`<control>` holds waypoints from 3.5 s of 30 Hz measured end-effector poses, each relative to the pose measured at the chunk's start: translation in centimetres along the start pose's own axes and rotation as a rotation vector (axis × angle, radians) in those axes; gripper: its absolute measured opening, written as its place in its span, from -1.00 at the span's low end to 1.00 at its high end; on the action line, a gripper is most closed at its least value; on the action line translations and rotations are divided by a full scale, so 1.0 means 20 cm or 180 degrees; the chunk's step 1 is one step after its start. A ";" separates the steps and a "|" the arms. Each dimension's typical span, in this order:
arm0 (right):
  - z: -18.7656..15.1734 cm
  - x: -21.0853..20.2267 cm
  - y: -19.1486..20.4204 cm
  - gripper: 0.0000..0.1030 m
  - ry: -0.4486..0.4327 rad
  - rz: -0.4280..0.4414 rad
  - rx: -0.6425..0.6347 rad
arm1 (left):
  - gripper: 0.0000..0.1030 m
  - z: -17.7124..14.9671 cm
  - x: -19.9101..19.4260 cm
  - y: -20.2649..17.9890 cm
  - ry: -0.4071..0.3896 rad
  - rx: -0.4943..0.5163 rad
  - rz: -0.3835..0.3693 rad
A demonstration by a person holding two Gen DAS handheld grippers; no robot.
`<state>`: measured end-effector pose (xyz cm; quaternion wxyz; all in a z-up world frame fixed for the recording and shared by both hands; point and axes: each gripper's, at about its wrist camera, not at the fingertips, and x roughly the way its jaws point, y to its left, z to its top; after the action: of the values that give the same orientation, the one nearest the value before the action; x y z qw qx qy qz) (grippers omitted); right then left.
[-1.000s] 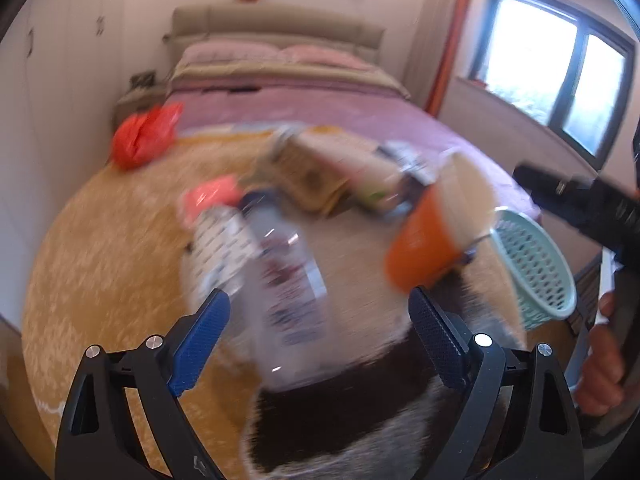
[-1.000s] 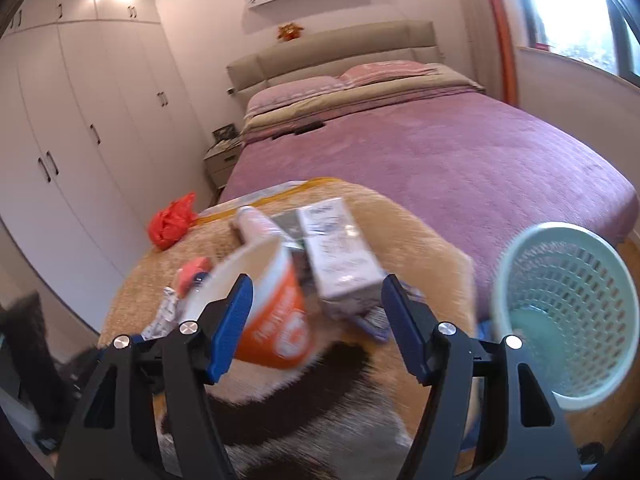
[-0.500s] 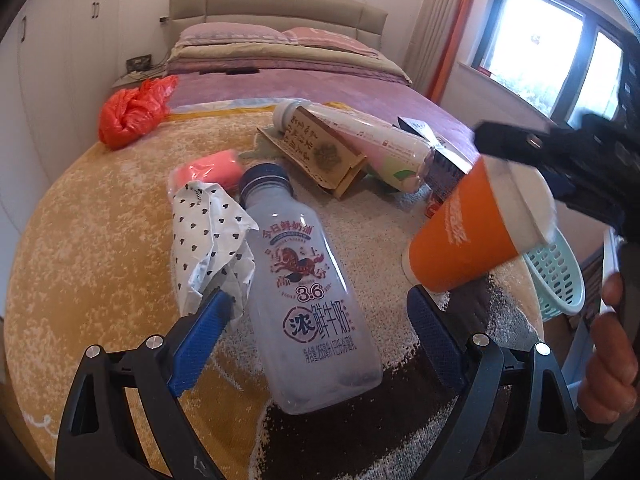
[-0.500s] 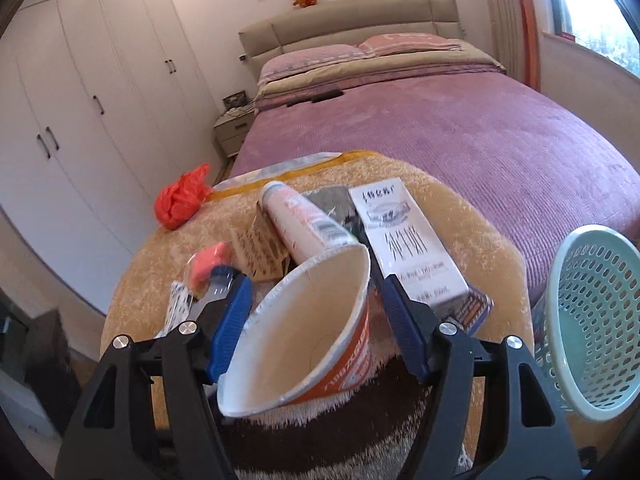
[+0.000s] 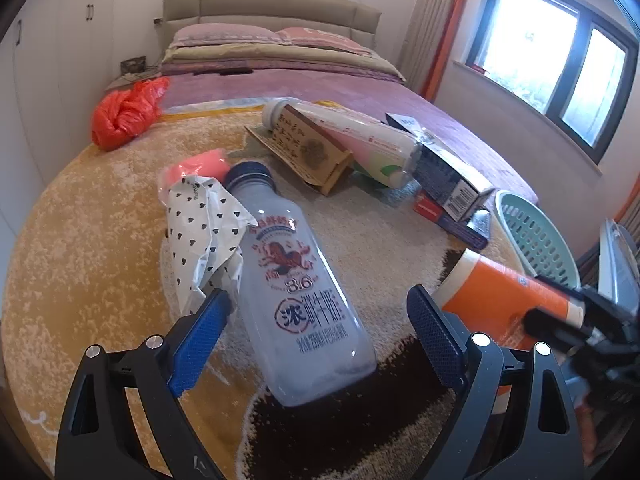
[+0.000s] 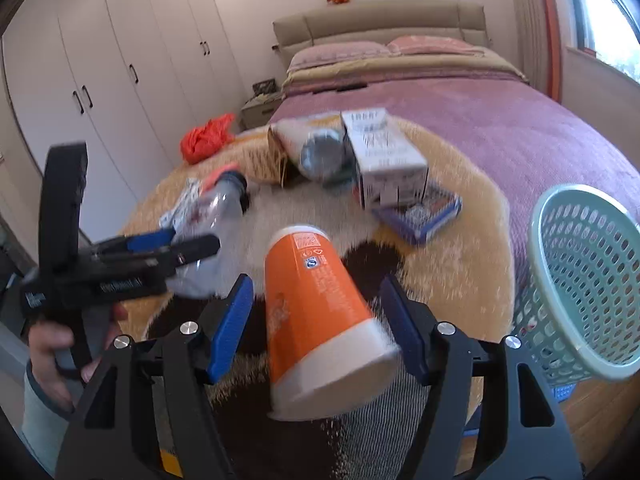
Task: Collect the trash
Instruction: 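Grasp the orange paper cup with the right tool while the left tool approaches the plastic bottle, then close the left tool on the plastic milk bottle and lift it, then carry the orange cup and bottle to the blue basket and release both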
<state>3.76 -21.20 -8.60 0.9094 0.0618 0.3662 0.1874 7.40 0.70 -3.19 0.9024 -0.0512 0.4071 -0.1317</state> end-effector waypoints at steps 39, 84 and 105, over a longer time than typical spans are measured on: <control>-0.02 -0.15 0.02 -0.24 -0.0185 0.0123 0.0125 | 0.03 0.01 -0.18 0.00 -0.0407 -0.0141 0.0017; -0.04 -0.30 -0.23 -0.24 -0.0431 -0.0052 0.0387 | 0.06 -0.12 -0.10 -0.34 0.0160 0.0294 -0.0167; 0.09 -0.50 -0.92 -0.24 -0.0890 -0.1163 0.1183 | 0.06 0.39 0.06 -1.15 -0.0416 0.0771 -0.1118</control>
<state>3.82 -41.94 -5.56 0.9428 0.1855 0.2704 -0.0599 9.37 -21.78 5.70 0.8897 -0.0211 0.3138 -0.3310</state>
